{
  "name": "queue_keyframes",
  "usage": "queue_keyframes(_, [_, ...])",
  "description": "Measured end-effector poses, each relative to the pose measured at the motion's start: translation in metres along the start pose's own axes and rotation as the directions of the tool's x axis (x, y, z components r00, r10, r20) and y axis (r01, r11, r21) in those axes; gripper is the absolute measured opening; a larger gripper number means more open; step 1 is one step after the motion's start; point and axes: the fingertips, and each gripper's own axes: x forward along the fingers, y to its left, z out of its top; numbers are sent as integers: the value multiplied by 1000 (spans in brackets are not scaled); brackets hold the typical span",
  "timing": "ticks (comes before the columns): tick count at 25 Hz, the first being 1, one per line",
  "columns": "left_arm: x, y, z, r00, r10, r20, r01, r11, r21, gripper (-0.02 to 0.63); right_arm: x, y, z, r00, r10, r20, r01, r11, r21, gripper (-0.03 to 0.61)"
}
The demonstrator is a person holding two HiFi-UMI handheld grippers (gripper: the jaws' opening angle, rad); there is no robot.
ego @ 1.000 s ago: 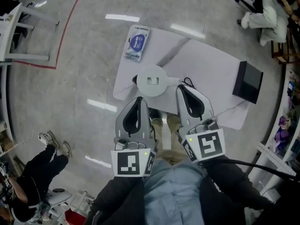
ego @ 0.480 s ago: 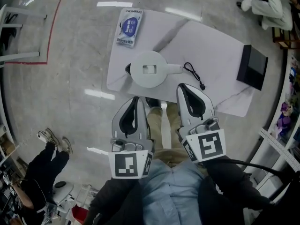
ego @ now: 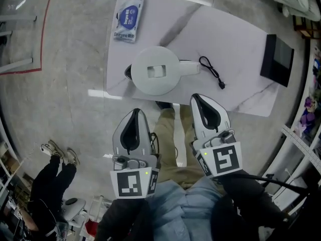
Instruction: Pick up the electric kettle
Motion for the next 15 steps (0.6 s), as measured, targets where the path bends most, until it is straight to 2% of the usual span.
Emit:
queue_keyframes(7, [22, 17, -30, 1000, 2, -20, -2, 1000, -2, 3, 18, -22, -36, 998, -58, -28, 58, 998, -10, 26])
queue_keyframes(11, [34, 25, -43, 1000, 13, -27, -13, 1000, 22, 3, 30, -34, -43, 996, -93, -16, 93, 995, -24, 26])
queue_keyframes(15, [46, 32, -45, 1000, 23, -1, -23, 998, 54, 3, 41, -43, -45, 992, -127, 0, 127, 992, -25, 28])
